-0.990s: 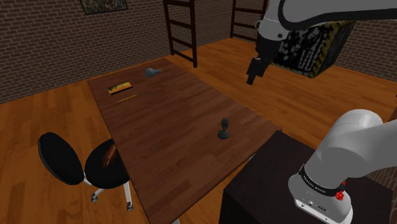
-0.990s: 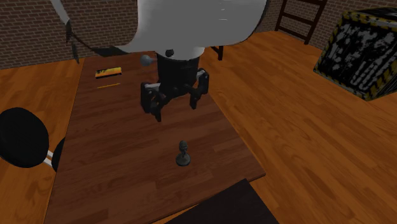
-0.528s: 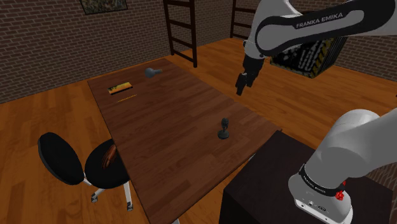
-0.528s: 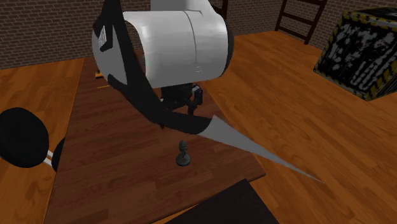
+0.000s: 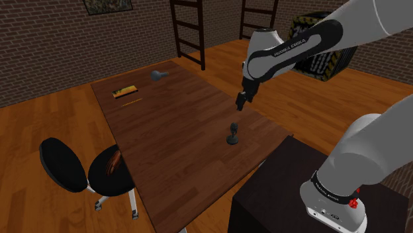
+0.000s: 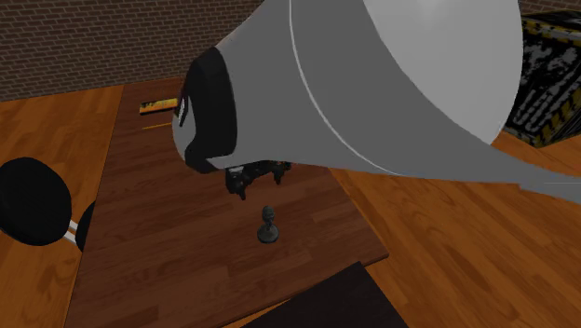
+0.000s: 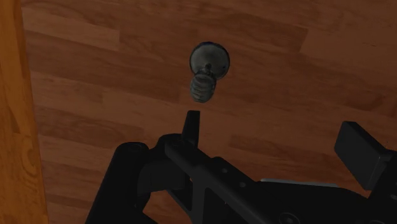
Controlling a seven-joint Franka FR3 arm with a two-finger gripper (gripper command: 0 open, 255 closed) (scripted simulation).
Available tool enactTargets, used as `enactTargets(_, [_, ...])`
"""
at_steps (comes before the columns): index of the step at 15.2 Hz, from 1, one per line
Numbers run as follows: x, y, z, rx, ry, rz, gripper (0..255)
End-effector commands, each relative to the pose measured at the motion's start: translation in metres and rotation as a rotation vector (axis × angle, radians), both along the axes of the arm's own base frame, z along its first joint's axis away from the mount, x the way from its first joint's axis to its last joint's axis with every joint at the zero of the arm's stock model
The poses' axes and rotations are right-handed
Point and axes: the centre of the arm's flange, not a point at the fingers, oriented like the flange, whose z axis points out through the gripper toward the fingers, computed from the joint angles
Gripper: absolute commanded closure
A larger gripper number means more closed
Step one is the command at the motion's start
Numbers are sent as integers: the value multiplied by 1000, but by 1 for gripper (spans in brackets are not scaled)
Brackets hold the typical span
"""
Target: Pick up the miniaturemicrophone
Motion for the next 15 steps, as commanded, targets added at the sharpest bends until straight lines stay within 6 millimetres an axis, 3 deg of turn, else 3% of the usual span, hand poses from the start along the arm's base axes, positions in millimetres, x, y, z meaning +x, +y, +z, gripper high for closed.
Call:
enactTargets(1, [14, -4, -26, -7, 2, -1, 0])
enactTargets(14, [92, -30, -177, -45, 27, -9, 0])
enactTargets(15, [94, -31, -181, -46, 27, -9, 0])
